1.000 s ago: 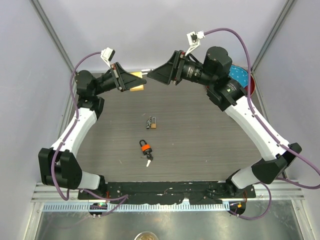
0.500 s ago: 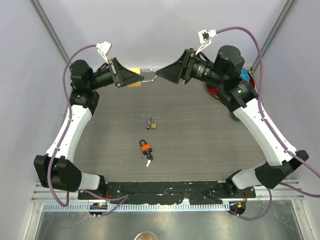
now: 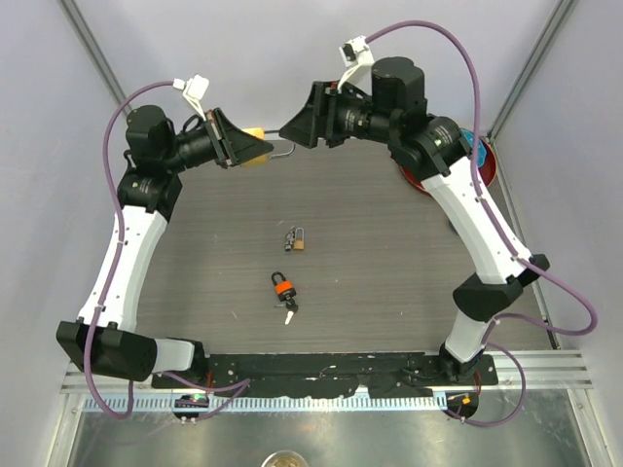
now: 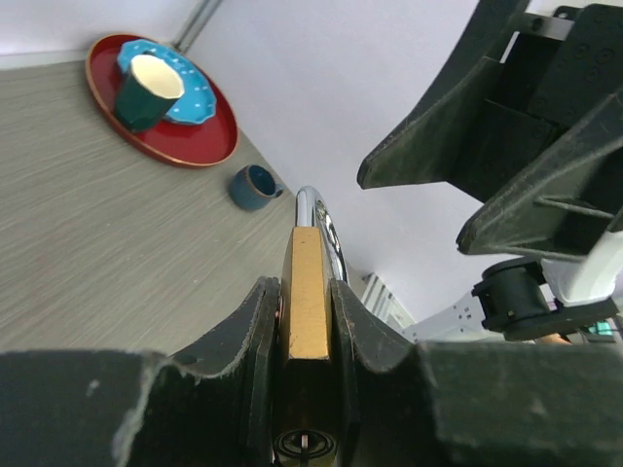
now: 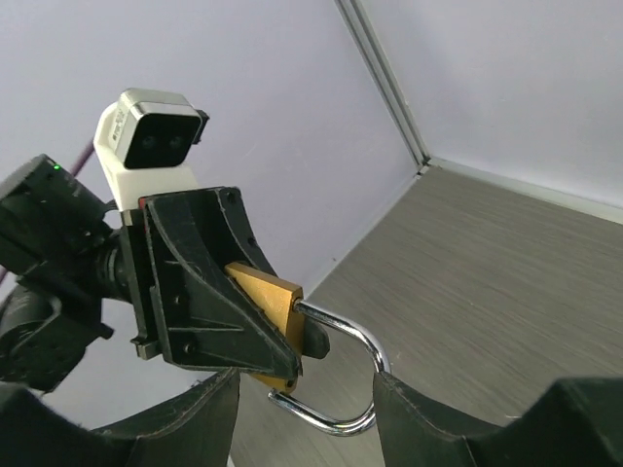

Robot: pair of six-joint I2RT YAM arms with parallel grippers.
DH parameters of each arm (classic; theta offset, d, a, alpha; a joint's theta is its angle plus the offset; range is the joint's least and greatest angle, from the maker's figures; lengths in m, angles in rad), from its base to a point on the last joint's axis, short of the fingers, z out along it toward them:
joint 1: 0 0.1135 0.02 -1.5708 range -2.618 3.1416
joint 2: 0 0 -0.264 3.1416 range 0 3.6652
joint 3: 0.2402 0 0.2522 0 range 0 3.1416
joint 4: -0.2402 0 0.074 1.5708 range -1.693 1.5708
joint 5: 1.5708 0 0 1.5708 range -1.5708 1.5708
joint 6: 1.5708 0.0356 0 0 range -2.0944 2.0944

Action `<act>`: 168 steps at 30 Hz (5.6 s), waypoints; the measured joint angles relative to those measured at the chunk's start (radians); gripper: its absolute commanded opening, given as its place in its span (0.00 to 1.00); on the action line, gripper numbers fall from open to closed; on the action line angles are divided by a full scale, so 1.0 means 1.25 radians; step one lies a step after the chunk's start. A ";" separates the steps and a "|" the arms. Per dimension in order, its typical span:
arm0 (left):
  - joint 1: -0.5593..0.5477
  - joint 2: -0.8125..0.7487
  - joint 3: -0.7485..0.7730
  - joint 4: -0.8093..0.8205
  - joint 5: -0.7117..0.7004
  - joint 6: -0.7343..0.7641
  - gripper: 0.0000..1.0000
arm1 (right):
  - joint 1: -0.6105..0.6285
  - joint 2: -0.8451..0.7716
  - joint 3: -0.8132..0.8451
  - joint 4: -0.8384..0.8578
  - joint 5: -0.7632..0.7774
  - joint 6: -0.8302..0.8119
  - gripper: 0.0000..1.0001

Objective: Lock with the key
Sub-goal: Lock the lock.

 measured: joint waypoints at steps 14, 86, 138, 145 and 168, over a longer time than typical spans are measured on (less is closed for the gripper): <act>-0.009 -0.001 0.031 -0.150 -0.074 0.089 0.00 | 0.038 0.087 0.080 -0.163 0.145 -0.059 0.46; -0.089 -0.012 -0.034 -0.102 -0.153 0.002 0.00 | 0.064 -0.011 -0.226 0.079 0.218 -0.039 0.44; 0.020 -0.024 -0.116 0.229 0.077 -0.183 0.45 | -0.042 -0.097 -0.346 0.323 -0.146 0.073 0.01; 0.020 -0.035 -0.160 0.318 0.095 -0.235 0.49 | -0.059 -0.108 -0.388 0.385 -0.186 0.133 0.01; 0.025 -0.055 -0.197 0.403 0.116 -0.298 0.45 | -0.085 -0.137 -0.435 0.479 -0.214 0.208 0.01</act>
